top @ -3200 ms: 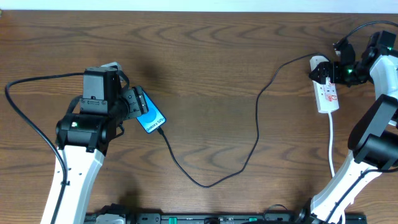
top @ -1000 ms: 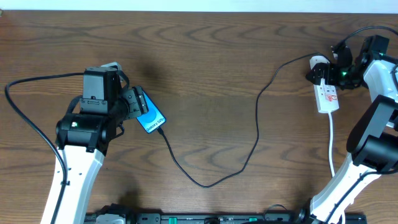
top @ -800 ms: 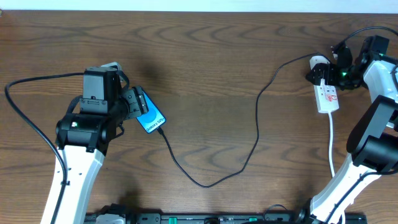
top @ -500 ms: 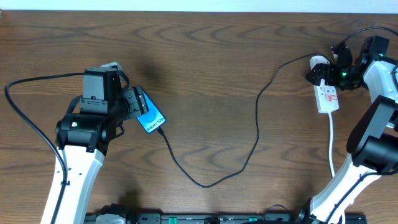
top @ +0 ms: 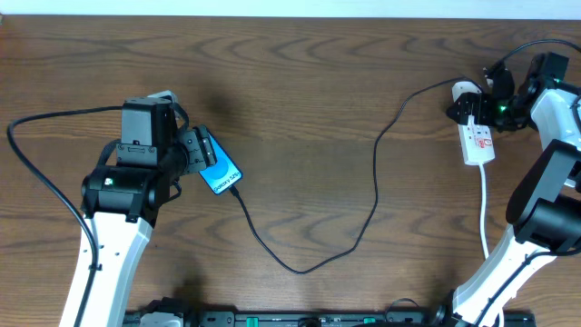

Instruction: Plug charger to phone and switch on socket

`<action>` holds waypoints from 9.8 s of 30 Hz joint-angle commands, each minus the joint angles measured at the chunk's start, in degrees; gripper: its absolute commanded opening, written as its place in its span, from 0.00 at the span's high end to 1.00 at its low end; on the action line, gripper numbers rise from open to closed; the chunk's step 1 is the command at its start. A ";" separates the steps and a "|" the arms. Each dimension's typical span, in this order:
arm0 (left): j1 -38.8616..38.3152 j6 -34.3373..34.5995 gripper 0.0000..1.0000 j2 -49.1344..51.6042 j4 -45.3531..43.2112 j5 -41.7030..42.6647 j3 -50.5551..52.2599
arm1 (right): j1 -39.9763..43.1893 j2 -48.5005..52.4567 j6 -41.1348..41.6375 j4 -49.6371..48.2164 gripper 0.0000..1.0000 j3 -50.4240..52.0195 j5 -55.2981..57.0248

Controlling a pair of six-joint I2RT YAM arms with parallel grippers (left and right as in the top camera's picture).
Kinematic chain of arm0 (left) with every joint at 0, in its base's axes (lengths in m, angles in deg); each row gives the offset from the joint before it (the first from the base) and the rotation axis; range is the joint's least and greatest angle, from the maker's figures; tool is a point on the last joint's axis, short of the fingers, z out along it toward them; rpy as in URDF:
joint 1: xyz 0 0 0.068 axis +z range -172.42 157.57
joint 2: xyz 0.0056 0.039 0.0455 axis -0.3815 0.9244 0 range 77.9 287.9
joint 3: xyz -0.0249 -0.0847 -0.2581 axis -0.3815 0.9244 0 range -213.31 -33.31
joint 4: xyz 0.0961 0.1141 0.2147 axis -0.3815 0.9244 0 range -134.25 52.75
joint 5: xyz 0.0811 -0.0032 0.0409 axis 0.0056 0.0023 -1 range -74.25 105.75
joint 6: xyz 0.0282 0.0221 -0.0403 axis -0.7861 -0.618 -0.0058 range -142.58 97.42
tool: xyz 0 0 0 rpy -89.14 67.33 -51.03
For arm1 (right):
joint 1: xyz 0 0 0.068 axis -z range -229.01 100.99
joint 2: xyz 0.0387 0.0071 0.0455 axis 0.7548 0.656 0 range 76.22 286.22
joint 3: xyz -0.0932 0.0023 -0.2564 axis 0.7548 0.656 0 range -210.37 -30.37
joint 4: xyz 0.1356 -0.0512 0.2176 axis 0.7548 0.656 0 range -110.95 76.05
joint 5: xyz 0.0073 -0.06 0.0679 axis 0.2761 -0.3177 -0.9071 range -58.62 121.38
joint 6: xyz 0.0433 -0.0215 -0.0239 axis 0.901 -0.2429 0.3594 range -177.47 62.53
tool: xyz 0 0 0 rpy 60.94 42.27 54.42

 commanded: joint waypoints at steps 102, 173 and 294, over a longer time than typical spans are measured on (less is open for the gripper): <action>-0.13 -0.57 0.22 0.28 0.20 -0.72 -0.46 | -7.19 -13.00 22.69 33.53 0.01 -25.35 29.11; 2.51 -12.66 0.22 -56.96 -53.75 0.55 61.99 | -7.19 -13.00 22.67 33.53 0.01 -25.35 29.11; 7.06 -21.81 0.22 -66.84 -40.13 1.05 63.30 | -7.56 -17.00 26.77 22.38 0.01 -25.24 28.13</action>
